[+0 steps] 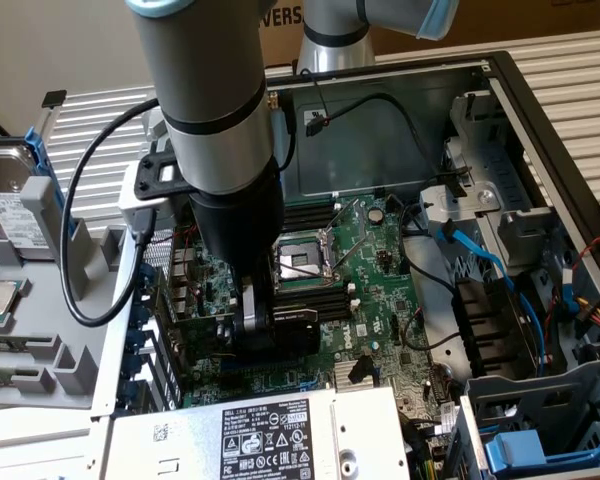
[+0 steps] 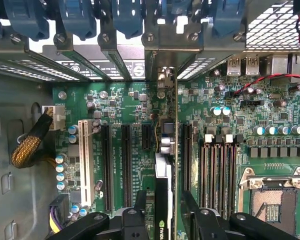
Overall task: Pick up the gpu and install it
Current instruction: 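Insert the gpu into the slot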
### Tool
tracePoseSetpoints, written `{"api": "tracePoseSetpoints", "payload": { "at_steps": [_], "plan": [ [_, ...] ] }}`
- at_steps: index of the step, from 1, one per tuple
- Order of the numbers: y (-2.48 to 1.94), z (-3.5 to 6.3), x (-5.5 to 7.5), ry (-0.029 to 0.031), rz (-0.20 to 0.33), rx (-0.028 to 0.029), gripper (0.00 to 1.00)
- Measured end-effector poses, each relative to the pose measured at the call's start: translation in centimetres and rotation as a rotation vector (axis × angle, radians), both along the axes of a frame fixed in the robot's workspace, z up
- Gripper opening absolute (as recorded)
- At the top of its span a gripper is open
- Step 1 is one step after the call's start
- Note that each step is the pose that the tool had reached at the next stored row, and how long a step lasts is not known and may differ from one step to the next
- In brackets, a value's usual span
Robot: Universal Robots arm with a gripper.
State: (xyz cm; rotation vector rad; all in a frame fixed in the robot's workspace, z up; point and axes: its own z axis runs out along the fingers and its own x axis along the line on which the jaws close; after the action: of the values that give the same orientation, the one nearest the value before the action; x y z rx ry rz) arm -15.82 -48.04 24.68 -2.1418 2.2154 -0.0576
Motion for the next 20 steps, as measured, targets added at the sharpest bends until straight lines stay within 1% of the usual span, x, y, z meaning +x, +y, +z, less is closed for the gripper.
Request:
{"api": "tracePoseSetpoints", "payload": {
  "at_steps": [5, 8, 11, 15, 17, 20],
  "plan": [
    [0.00, 0.01, 0.0, 0.0000, 0.000, 0.0000, 0.40],
    [0.00, 0.34, 0.0, 0.0000, 0.000, 0.0000, 0.40],
    [0.00, 0.97, 0.0, 0.0000, 0.000, 0.0000, 0.40],
    [0.00, 2.37, 0.0, -0.0002, 0.000, -0.0010, 0.40],
    [0.00, 2.93, 0.0, -0.0011, 0.000, -0.0019, 0.40],
    [0.05, 3.68, -0.1, -0.0045, 0.000, -0.0036, 0.40]
  ]
}}
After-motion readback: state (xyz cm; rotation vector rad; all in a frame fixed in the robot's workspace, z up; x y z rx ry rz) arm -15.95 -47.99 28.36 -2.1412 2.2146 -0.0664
